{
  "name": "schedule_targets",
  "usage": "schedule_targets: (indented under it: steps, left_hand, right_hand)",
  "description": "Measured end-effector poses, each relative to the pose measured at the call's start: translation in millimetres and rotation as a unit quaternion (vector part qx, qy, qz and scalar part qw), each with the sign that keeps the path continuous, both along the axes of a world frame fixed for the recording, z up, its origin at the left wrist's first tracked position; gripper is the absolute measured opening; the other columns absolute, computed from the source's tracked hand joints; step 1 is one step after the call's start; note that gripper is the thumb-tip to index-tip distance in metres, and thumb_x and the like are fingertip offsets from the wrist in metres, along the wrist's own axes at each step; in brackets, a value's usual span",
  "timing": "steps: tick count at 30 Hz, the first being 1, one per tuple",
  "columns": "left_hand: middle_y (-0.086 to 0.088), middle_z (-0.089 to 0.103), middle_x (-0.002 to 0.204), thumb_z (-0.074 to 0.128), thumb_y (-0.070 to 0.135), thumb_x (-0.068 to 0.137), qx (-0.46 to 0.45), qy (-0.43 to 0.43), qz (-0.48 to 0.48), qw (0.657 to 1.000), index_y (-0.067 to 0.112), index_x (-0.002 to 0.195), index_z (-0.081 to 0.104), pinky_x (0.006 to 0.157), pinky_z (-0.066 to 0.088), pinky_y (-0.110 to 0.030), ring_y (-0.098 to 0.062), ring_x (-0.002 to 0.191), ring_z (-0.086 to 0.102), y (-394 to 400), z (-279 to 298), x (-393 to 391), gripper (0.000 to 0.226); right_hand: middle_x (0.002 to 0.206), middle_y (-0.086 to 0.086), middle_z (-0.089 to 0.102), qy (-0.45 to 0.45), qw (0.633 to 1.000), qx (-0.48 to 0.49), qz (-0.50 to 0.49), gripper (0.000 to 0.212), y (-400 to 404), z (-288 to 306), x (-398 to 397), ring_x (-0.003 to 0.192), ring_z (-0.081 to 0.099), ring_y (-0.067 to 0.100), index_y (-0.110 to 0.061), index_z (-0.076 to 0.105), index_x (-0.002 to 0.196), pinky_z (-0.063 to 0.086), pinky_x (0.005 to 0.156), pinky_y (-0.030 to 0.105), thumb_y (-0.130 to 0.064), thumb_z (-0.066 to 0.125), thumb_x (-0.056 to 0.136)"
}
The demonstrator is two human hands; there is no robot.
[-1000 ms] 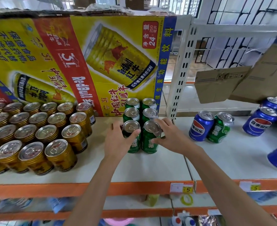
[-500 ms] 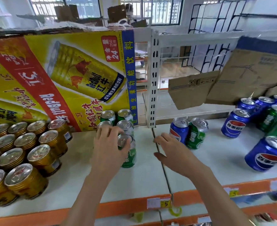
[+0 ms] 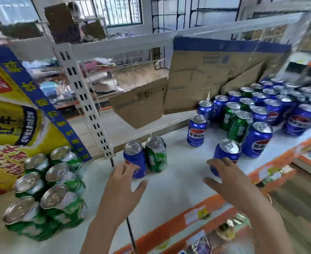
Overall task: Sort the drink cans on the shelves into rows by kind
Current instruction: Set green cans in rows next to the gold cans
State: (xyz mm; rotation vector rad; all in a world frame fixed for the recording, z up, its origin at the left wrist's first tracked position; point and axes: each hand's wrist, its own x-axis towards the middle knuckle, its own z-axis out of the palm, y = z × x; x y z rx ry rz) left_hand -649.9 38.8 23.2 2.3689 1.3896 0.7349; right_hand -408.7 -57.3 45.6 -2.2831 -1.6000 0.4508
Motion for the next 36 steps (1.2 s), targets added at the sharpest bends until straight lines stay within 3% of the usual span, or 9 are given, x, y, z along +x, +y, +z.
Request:
schedule_targets:
  steps: [7, 12, 15, 18, 21, 26, 31, 36]
  left_hand:
    - [0.002, 0.05, 0.11, 0.066, 0.038, 0.084, 0.018, 0.007, -0.017, 1.0, 0.017, 0.116, 0.059, 0.084, 0.041, -0.026, -0.017, 0.106, 0.049, 9.8, 4.9, 61.2, 0.039]
    - [0.013, 0.039, 0.111, 0.062, 0.038, 0.086, 0.003, -0.004, -0.034, 0.999, 0.023, 0.118, 0.055, 0.079, 0.025, -0.013, 0.002, 0.102, 0.029, 13.1, 8.3, 98.0, 0.036]
    - [0.012, 0.041, 0.109, 0.062, 0.038, 0.086, -0.005, -0.01, -0.042, 0.999, 0.024, 0.117, 0.056, 0.083, 0.029, -0.015, 0.0, 0.099, 0.036, 15.7, 5.7, 119.9, 0.034]
    - [0.008, 0.045, 0.115, 0.06, 0.04, 0.087, -0.013, 0.006, -0.047, 0.999, 0.026, 0.119, 0.054, 0.091, 0.037, -0.021, -0.009, 0.109, 0.044, 18.6, 8.4, 144.3, 0.035]
    - [0.009, 0.044, 0.117, 0.058, 0.04, 0.088, -0.016, 0.012, -0.059, 0.998, 0.027, 0.122, 0.052, 0.093, 0.038, -0.024, -0.011, 0.112, 0.044, 23.0, 12.9, 166.8, 0.036]
    - [0.015, 0.04, 0.114, 0.06, 0.038, 0.088, -0.01, 0.009, -0.101, 0.995, 0.029, 0.123, 0.051, 0.085, 0.029, -0.015, -0.007, 0.113, 0.042, 34.8, 23.9, 206.9, 0.037]
    - [0.011, 0.042, 0.114, 0.06, 0.038, 0.087, 0.013, 0.017, -0.113, 0.993, 0.027, 0.121, 0.051, 0.087, 0.031, -0.018, -0.008, 0.113, 0.041, 53.9, 40.0, 239.7, 0.037]
    - [0.012, 0.046, 0.116, 0.062, 0.04, 0.086, 0.017, 0.018, -0.089, 0.996, 0.027, 0.121, 0.052, 0.093, 0.043, -0.026, -0.009, 0.114, 0.044, 62.3, 42.0, 235.2, 0.038]
  right_hand:
    - [0.124, 0.002, 0.046, 0.006, 0.998, 0.044, -0.036, 0.049, -5.6, 3.5, 48.7, 0.111, 0.051, 0.023, -0.019, 0.042, 0.134, 0.042, 0.087, 0.028, -0.032, 0.059, 0.09]
    - [0.105, -0.004, 0.043, 0.013, 0.997, 0.072, -0.018, 0.045, -2.5, 8.9, 74.9, 0.098, 0.053, 0.019, -0.021, 0.045, 0.13, 0.045, 0.084, 0.029, -0.032, 0.059, 0.089]
    - [0.1, -0.006, 0.038, 0.0, 0.995, 0.102, -0.014, 0.042, -1.8, 12.2, 93.5, 0.085, 0.053, 0.017, -0.021, 0.046, 0.128, 0.046, 0.076, 0.028, -0.032, 0.058, 0.09]
    - [0.1, -0.006, 0.038, -0.017, 0.994, 0.108, -0.012, 0.044, -2.0, 11.5, 114.3, 0.08, 0.055, 0.019, -0.019, 0.045, 0.13, 0.048, 0.076, 0.031, -0.033, 0.058, 0.09]
    - [0.11, 0.0, 0.044, -0.023, 0.994, 0.109, -0.021, 0.045, 1.2, 12.1, 135.5, 0.088, 0.057, 0.024, -0.018, 0.046, 0.13, 0.046, 0.076, 0.031, -0.032, 0.059, 0.089]
    - [0.12, 0.005, 0.044, -0.063, 0.992, 0.109, -0.021, 0.046, 21.7, 18.8, 174.1, 0.103, 0.051, 0.025, -0.018, 0.044, 0.131, 0.034, 0.07, 0.026, -0.031, 0.059, 0.09]
    - [0.121, 0.01, 0.045, -0.077, 0.989, 0.122, -0.016, 0.047, 63.2, 24.5, 212.6, 0.113, 0.045, 0.028, -0.012, 0.046, 0.13, 0.039, 0.084, 0.032, -0.029, 0.061, 0.088]
    - [0.13, 0.012, 0.04, -0.13, 0.991, -0.008, -0.004, 0.064, 114.6, 14.0, 231.6, 0.127, 0.035, 0.032, -0.009, 0.038, 0.133, 0.038, 0.096, 0.04, -0.043, 0.061, 0.085]
